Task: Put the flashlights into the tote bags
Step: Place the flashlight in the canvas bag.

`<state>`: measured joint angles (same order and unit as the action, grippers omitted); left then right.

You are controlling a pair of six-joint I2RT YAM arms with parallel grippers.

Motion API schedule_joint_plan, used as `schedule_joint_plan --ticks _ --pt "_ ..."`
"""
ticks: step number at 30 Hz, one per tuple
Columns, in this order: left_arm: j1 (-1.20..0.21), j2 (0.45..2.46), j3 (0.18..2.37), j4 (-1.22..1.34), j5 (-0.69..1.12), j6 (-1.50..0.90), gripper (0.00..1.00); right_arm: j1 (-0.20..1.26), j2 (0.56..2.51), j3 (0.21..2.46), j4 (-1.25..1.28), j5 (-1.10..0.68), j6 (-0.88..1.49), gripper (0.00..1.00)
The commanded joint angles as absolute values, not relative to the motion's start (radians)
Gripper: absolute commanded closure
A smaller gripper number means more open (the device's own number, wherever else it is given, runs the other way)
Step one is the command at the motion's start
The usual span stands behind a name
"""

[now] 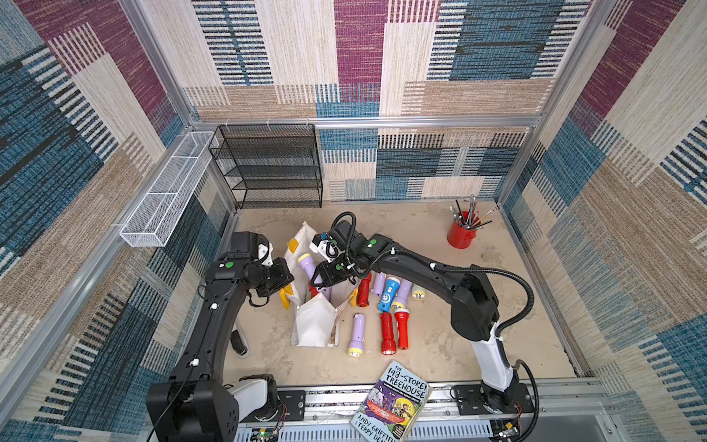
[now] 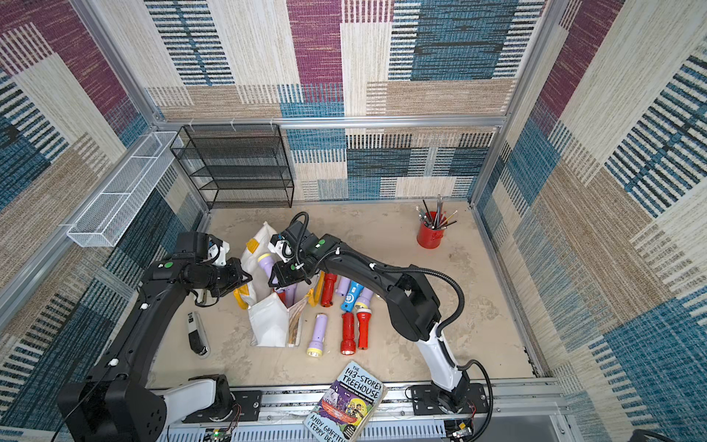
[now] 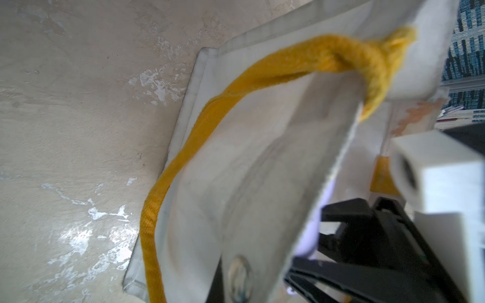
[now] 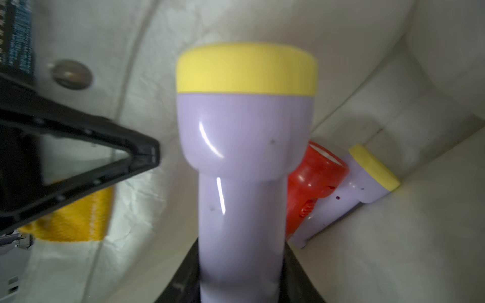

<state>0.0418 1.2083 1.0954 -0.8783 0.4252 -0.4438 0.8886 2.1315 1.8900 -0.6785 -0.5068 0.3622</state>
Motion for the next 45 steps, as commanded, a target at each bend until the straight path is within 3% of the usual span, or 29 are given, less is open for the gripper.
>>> schedule_joint_plan --ticks 1,23,38,45 --pt "0.043 1.204 1.095 -0.856 0.451 -0.444 1.00 0.894 2.148 1.873 -0.657 -0.542 0.377 0.65" --pt "0.043 1.207 1.085 -0.857 0.443 -0.440 1.00 0.904 2.246 1.801 -0.678 -0.578 0.408 0.62" --pt "0.043 1.204 1.080 -0.858 0.440 -0.439 1.00 0.907 2.240 1.913 -0.829 -0.559 0.305 0.35" --pt "0.043 1.198 1.086 -0.869 0.422 -0.432 1.00 0.908 2.212 1.969 -0.893 -0.542 0.253 0.30"
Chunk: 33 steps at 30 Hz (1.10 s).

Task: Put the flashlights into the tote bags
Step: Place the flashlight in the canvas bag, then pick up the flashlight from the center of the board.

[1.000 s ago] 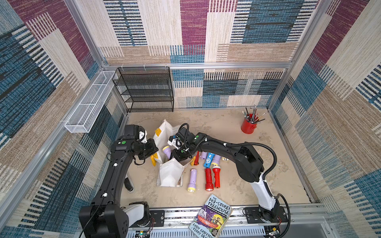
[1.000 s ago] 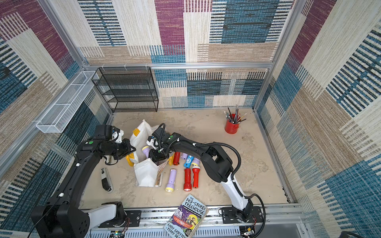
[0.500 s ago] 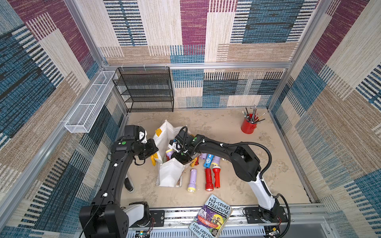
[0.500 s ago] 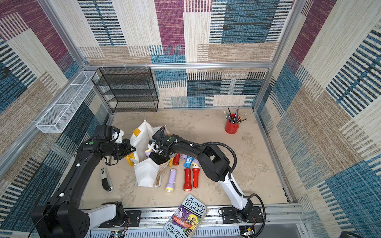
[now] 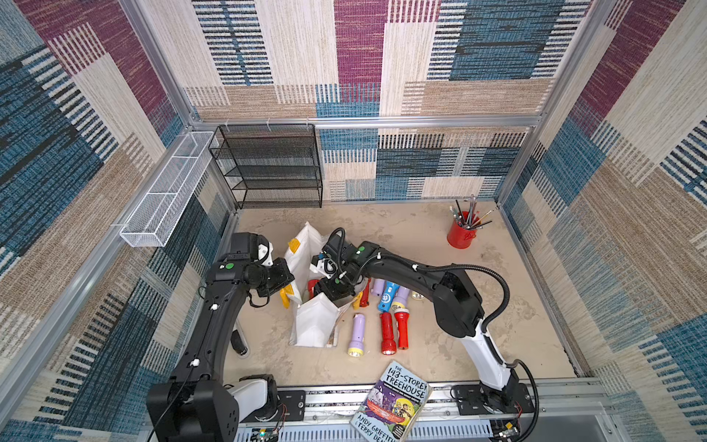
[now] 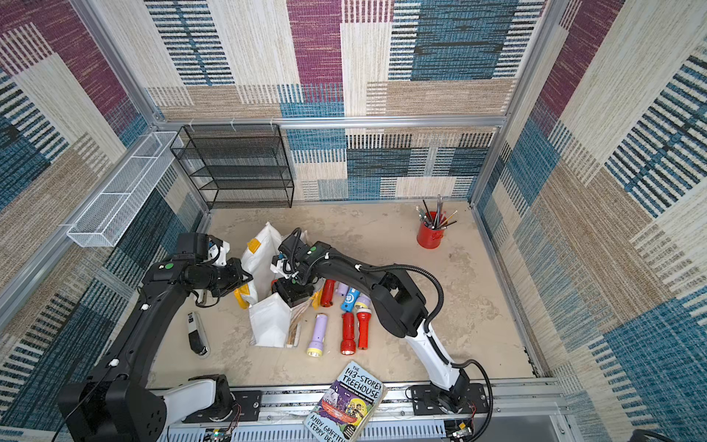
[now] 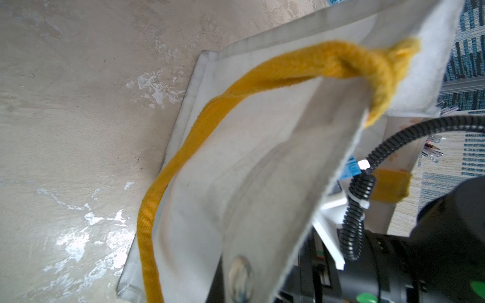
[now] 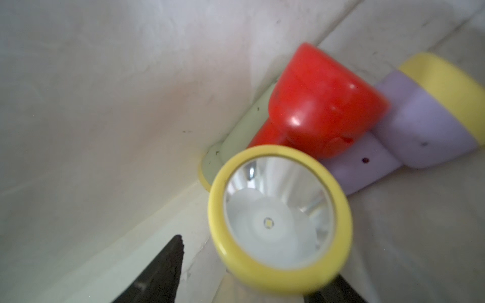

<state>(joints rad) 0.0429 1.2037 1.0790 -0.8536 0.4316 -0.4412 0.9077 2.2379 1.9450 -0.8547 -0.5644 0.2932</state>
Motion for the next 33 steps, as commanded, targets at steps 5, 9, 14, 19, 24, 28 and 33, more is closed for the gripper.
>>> schedule_joint_plan --ticks 5,9,14,19,24,28,33 --pt "0.046 1.208 1.101 -0.901 0.372 -0.412 1.00 0.908 2.163 2.026 -0.951 -0.439 0.216 0.30" --pt "0.055 1.222 1.097 -0.916 0.360 -0.401 1.00 0.908 2.113 2.054 -0.969 -0.350 0.204 0.30" --pt "0.060 1.237 1.094 -0.931 0.356 -0.387 1.00 0.906 2.027 2.022 -0.956 -0.208 0.212 0.29" --pt "0.064 1.238 1.094 -0.934 0.358 -0.383 1.00 0.889 1.922 1.917 -0.914 -0.132 0.247 0.28" --pt "0.066 1.233 1.104 -0.937 0.365 -0.383 1.00 0.830 1.778 1.743 -0.853 -0.084 0.311 0.25" --pt "0.066 1.232 1.112 -0.939 0.384 -0.388 1.00 0.728 1.633 1.557 -0.789 -0.097 0.381 0.26" --pt "0.066 1.235 1.118 -0.941 0.394 -0.392 1.00 0.629 1.482 1.369 -0.775 -0.103 0.434 0.26"
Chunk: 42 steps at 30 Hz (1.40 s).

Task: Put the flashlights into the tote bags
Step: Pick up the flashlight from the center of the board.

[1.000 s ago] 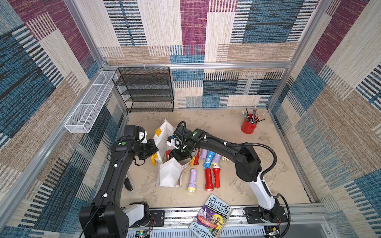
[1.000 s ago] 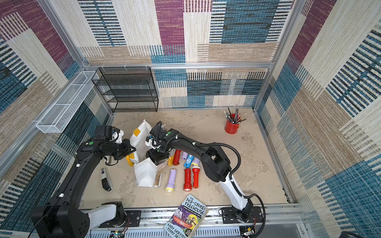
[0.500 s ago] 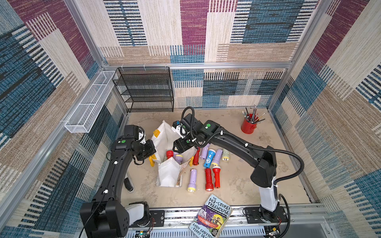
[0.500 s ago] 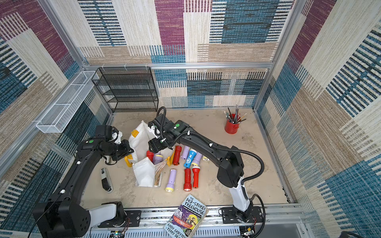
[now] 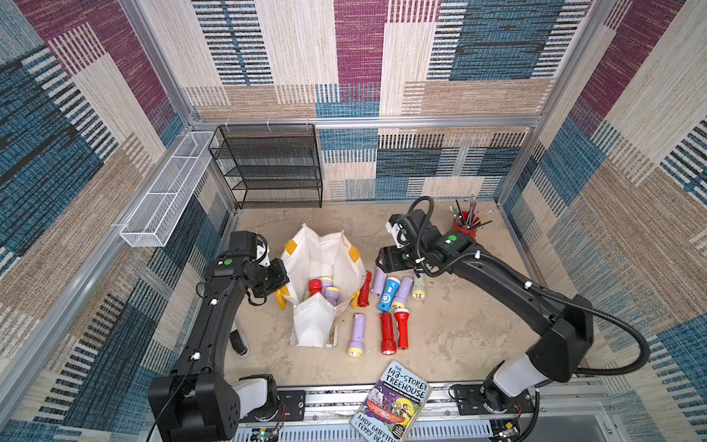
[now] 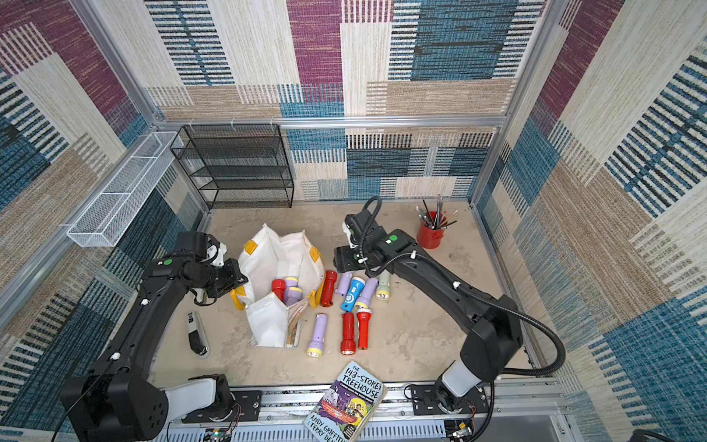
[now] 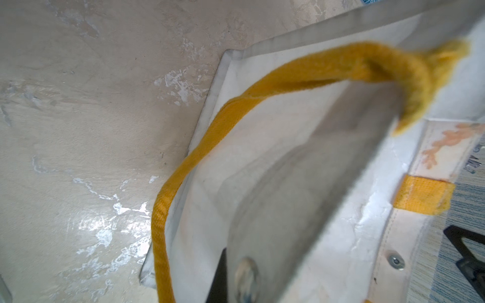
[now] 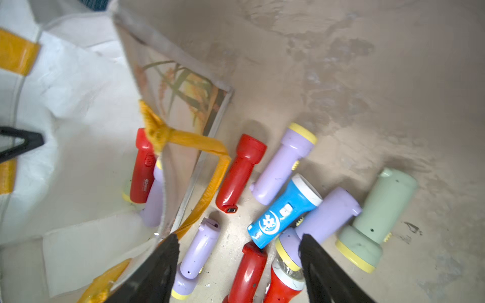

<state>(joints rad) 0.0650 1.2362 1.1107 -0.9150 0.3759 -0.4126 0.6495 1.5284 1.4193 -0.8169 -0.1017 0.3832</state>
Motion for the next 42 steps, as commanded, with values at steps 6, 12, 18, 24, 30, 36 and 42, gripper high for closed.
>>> schedule_joint_plan --ticks 6,12,18,24,30,36,42 --pt "0.066 1.246 1.120 -0.945 0.399 -0.394 1.00 0.620 1.398 1.230 -0.846 -0.116 0.465 0.25" --pt "0.066 1.240 1.117 -0.951 0.393 -0.394 1.00 0.620 1.312 1.045 -0.796 -0.212 0.548 0.27" --pt "0.067 1.243 1.121 -0.952 0.413 -0.394 1.00 0.639 1.257 0.924 -0.721 -0.271 0.636 0.29" --pt "0.066 1.240 1.110 -0.952 0.409 -0.395 1.00 0.736 1.268 0.878 -0.770 -0.237 0.709 0.30" --pt "0.066 1.214 1.085 -0.920 0.428 -0.412 1.00 0.775 1.280 0.854 -0.804 -0.186 0.764 0.31" --pt "0.066 1.217 1.086 -0.918 0.433 -0.411 1.00 0.807 1.353 0.827 -0.770 -0.190 0.777 0.36" --pt "0.066 1.203 1.079 -0.914 0.428 -0.411 1.00 0.846 1.431 0.840 -0.786 -0.180 0.761 0.36"
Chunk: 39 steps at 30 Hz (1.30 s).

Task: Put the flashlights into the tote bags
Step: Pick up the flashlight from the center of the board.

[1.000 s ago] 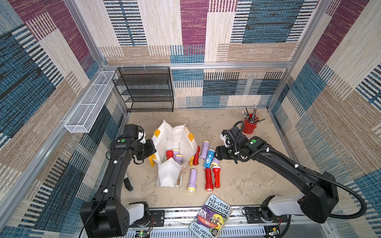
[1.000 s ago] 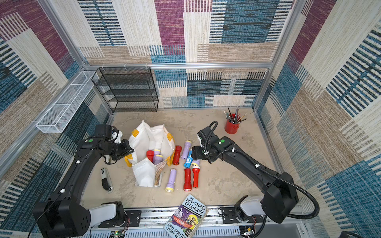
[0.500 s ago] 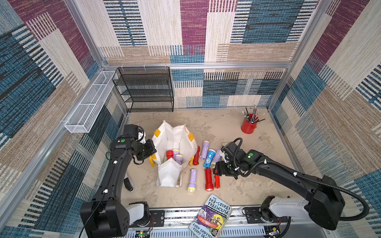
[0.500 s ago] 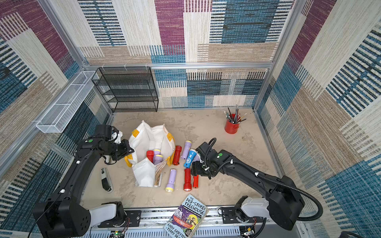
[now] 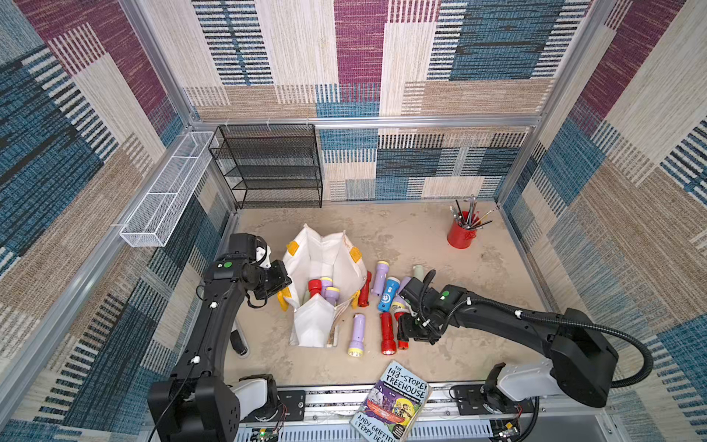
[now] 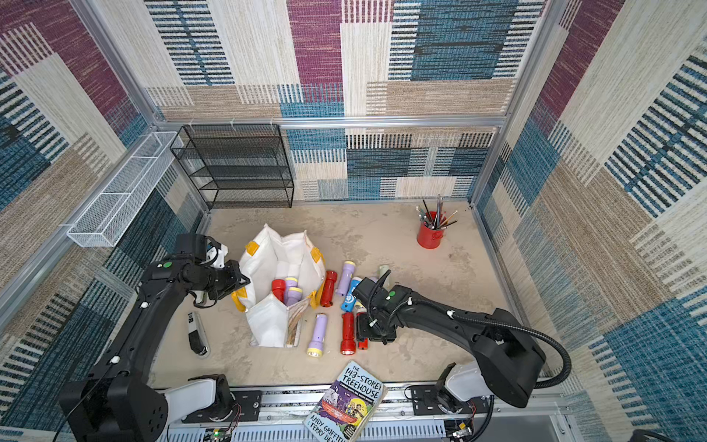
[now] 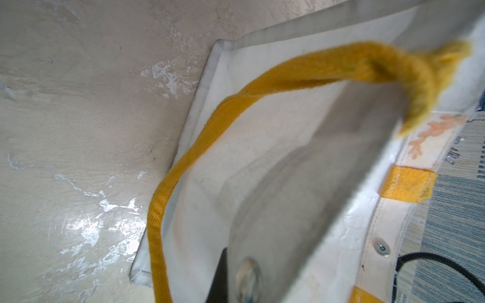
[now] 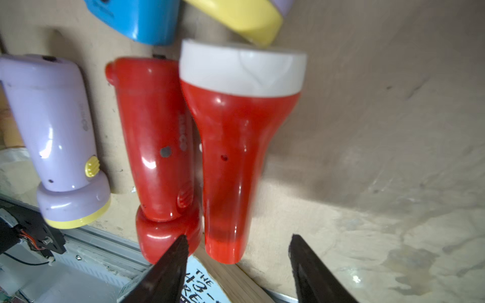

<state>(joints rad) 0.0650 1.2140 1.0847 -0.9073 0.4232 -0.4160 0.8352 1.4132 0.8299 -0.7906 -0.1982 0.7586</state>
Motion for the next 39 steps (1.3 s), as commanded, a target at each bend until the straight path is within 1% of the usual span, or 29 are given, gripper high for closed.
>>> schedule_joint_plan --ticks 1,7,19,22,32,36,39 --pt "0.066 1.198 1.073 -0.912 0.426 -0.410 1.00 0.847 1.441 0.845 -0.793 -0.169 0.759 0.36" --pt "0.066 1.184 1.051 -0.912 0.419 -0.405 1.00 0.855 1.503 0.866 -0.792 -0.114 0.756 0.37" --pt "0.066 1.178 1.053 -0.910 0.431 -0.407 1.00 0.877 1.563 0.863 -0.800 -0.084 0.747 0.45" --pt "0.066 1.181 1.057 -0.911 0.431 -0.407 1.00 0.879 1.563 0.849 -0.799 -0.076 0.750 0.49" --pt "0.066 1.185 1.063 -0.912 0.432 -0.403 1.00 0.880 1.549 0.866 -0.851 -0.008 0.745 0.72" --pt "0.066 1.184 1.068 -0.911 0.433 -0.405 1.00 0.879 1.528 0.844 -0.852 -0.009 0.768 0.73" --pt "0.066 1.183 1.071 -0.914 0.433 -0.403 1.00 0.879 1.506 0.867 -0.888 0.031 0.781 0.73"
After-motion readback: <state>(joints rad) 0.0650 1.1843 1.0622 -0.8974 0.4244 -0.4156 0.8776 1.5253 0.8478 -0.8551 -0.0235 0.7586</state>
